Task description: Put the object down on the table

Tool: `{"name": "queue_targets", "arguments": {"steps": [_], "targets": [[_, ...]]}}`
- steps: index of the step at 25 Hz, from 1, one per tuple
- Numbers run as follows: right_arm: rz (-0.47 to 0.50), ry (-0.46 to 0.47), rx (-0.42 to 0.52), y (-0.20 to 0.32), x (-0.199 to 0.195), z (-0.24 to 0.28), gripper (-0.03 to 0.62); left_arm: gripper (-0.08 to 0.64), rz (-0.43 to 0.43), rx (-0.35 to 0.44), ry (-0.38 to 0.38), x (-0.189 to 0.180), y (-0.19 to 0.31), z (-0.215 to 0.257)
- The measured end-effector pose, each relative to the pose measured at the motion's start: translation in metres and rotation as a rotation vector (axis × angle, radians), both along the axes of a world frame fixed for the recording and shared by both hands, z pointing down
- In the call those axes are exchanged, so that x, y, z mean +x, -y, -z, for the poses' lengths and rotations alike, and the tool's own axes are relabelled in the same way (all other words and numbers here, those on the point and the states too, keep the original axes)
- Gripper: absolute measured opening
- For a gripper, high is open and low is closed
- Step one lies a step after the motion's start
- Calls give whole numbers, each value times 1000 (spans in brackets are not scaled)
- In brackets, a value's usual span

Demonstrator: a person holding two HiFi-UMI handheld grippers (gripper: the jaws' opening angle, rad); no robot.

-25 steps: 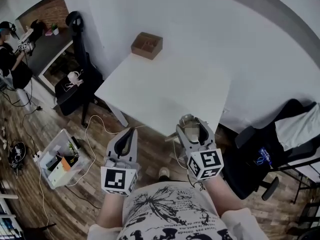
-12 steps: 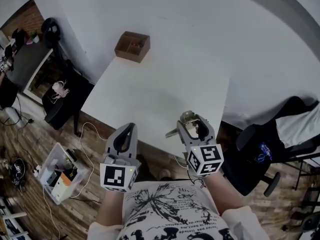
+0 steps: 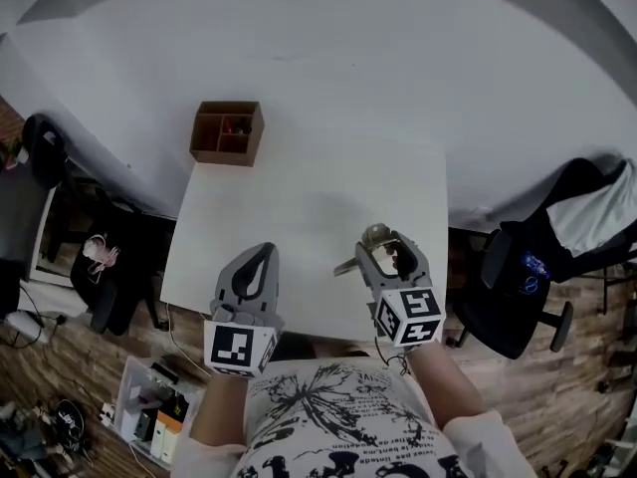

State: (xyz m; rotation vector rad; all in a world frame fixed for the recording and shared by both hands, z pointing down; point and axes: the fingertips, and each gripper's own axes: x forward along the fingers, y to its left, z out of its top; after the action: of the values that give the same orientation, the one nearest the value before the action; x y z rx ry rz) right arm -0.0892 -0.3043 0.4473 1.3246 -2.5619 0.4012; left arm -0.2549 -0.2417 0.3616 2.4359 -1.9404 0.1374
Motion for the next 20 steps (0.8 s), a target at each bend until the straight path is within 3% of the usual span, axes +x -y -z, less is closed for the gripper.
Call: {"name": "queue_targets", "arguments": {"steps": [9, 12, 20], "targets": [[-136, -92, -124, 37, -22, -61, 281, 12, -169, -44, -11, -28, 60, -44], [-164, -124, -182, 43, -26, -90, 281, 12, -212, -98, -25, -31, 69, -59], [-204, -231, -344, 52, -23, -171, 281, 12, -262, -188, -40, -39, 80, -106]]}}
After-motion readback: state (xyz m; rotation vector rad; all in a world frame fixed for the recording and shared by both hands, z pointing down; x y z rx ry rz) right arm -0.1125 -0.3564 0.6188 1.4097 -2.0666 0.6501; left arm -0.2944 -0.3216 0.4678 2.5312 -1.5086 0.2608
